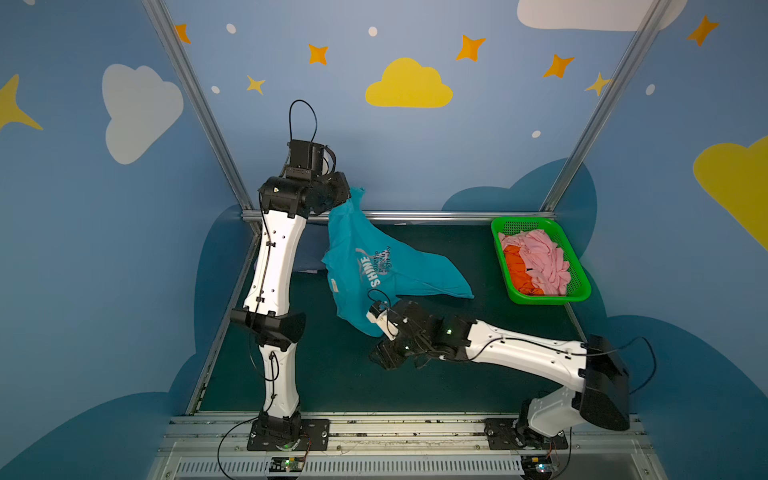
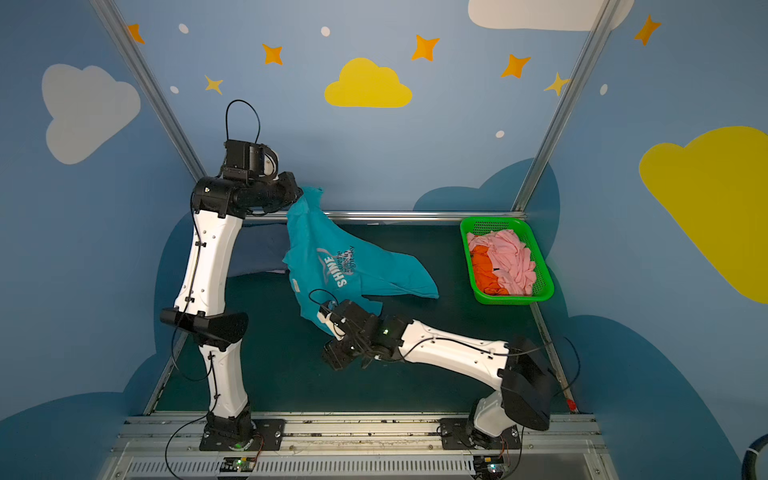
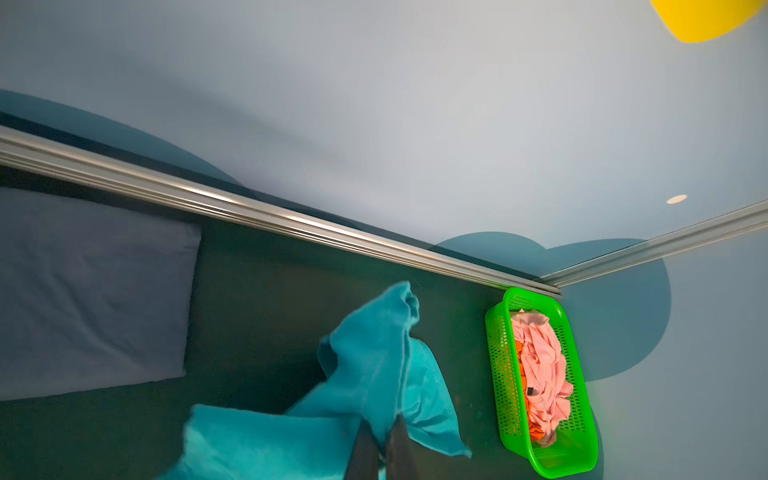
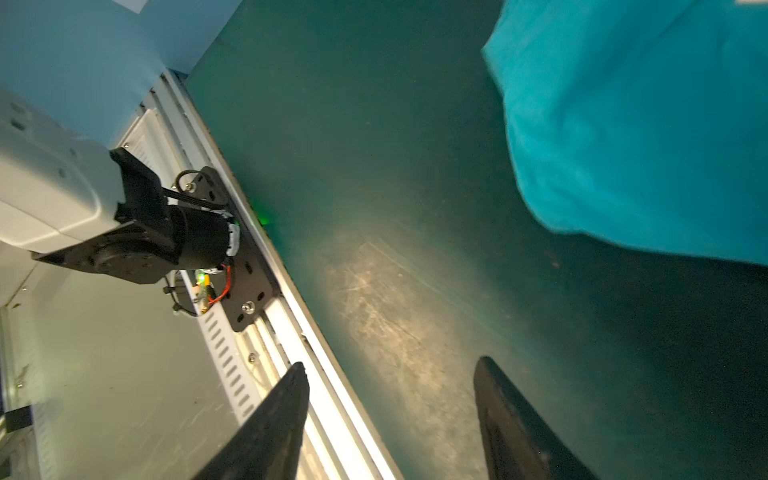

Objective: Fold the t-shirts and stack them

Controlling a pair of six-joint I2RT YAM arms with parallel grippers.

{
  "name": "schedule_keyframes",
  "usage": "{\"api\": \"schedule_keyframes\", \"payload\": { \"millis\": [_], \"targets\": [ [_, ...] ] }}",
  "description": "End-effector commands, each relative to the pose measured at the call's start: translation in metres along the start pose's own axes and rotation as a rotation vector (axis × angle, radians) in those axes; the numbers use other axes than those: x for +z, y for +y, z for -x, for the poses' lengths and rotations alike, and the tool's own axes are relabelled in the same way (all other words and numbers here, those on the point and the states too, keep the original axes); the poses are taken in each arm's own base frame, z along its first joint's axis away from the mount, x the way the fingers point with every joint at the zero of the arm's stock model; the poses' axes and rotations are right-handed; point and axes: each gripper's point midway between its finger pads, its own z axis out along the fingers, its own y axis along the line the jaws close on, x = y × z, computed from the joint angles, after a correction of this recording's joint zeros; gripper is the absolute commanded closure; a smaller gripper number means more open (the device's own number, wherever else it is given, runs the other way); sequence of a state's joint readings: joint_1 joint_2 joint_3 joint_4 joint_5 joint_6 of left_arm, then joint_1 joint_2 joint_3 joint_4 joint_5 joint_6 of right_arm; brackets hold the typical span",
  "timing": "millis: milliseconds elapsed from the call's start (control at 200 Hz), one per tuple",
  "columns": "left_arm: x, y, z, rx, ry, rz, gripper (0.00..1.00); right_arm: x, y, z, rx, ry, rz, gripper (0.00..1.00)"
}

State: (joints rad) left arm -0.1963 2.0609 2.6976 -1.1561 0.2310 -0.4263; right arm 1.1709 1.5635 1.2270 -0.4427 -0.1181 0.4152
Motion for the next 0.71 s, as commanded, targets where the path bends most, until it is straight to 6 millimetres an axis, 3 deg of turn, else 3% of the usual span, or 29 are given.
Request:
{"api": "schedule_keyframes", "payload": {
  "millis": [0, 65, 160, 225, 315, 401, 491, 701],
  "targets": [
    [-0.002, -0.018, -0.013, 0.019, 0.063, -0.095, 0.96, -0.037, -0.003, 0.054, 0.041, -0.093, -0.023, 0.35],
    [-0.004, -0.02, -0.022, 0.021, 0.103, -0.108, 0.96, -0.05, -0.041, 0.067, 0.035, -0.139, -0.139, 0.33],
    [-0.014, -0.024, -0.038, 0.027, 0.157, -0.12, 0.96, -0.067, -0.112, 0.077, 0.113, -0.203, -0.299, 0.33],
    [-0.021, -0.027, -0.051, 0.047, 0.183, -0.11, 0.96, -0.069, -0.16, 0.073, 0.207, -0.23, -0.384, 0.34],
    [-0.037, -0.03, -0.063, 0.072, 0.178, -0.112, 0.96, -0.059, -0.207, 0.057, 0.279, -0.196, -0.449, 0.35],
    [-0.051, -0.029, -0.072, 0.068, 0.173, -0.128, 0.96, -0.045, -0.234, 0.038, 0.34, -0.089, -0.494, 0.33],
    [-0.068, -0.024, -0.081, 0.065, 0.159, -0.128, 0.96, -0.037, -0.258, 0.016, 0.432, 0.073, -0.583, 0.22],
    [-0.101, -0.004, -0.111, 0.047, 0.153, -0.098, 0.96, -0.011, -0.297, 0.008, 0.54, 0.238, -0.615, 0.18]
  ]
}}
